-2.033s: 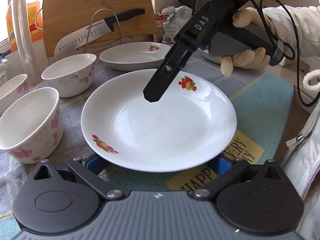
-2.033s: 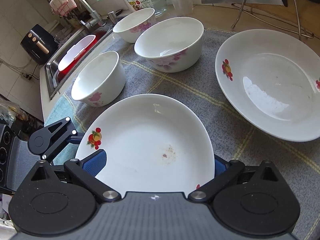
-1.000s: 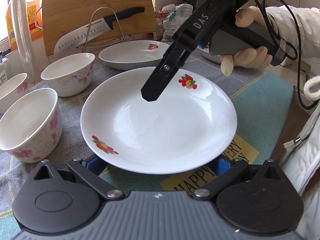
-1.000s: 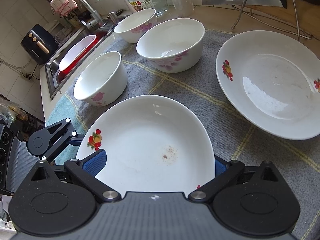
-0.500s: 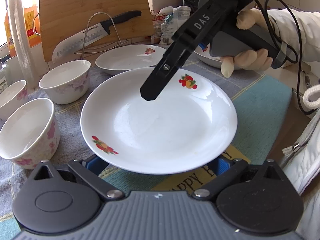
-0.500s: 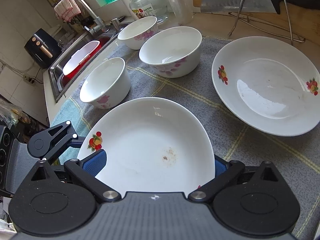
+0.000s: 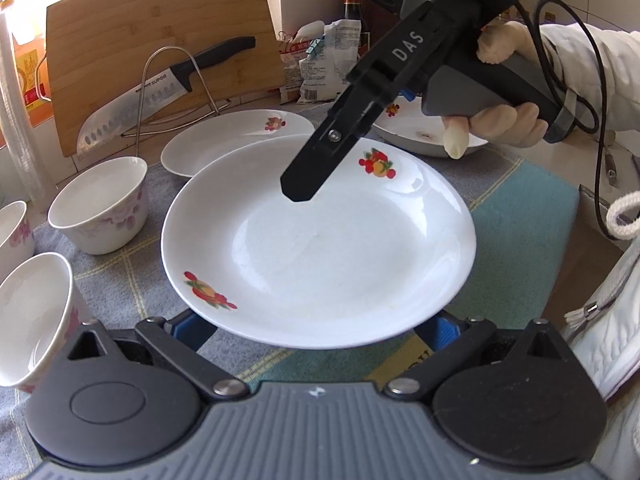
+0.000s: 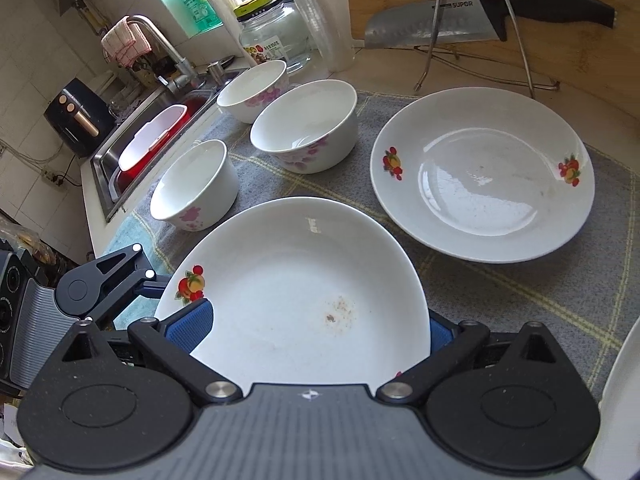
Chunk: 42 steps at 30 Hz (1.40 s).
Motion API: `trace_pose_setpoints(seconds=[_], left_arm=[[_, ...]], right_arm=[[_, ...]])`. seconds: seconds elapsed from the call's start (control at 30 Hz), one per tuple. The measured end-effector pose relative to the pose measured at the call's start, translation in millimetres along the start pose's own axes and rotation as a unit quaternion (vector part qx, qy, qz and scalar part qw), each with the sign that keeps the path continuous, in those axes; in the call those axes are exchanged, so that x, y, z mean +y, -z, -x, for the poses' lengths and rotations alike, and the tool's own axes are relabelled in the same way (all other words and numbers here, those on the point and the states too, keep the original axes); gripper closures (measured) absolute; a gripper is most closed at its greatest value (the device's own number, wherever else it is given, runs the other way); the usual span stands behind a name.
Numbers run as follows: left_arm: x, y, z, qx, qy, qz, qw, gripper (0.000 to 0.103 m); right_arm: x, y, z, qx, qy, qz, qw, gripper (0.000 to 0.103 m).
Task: Organize plates and bowls
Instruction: 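Lift the large fruit-print plate with the right gripper, then carry the fruit-print plate over the stained plate and lower it onto it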
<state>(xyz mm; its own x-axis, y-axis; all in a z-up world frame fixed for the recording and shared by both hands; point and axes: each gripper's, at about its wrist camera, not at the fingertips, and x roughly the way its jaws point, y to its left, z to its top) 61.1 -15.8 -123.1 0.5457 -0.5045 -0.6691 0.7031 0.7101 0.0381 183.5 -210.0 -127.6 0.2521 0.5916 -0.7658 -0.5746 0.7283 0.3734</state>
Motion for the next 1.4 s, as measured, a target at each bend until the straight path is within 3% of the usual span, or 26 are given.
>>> trace_pose_setpoints(seconds=[1.4], left_arm=[[-92.7,-124.7,-124.9,-0.001,0.084,-0.103,0.9912,0.001]], right_arm=[[-152.2,63.0,131.5,-0.085,0.077,-0.103,0.988,0.000]])
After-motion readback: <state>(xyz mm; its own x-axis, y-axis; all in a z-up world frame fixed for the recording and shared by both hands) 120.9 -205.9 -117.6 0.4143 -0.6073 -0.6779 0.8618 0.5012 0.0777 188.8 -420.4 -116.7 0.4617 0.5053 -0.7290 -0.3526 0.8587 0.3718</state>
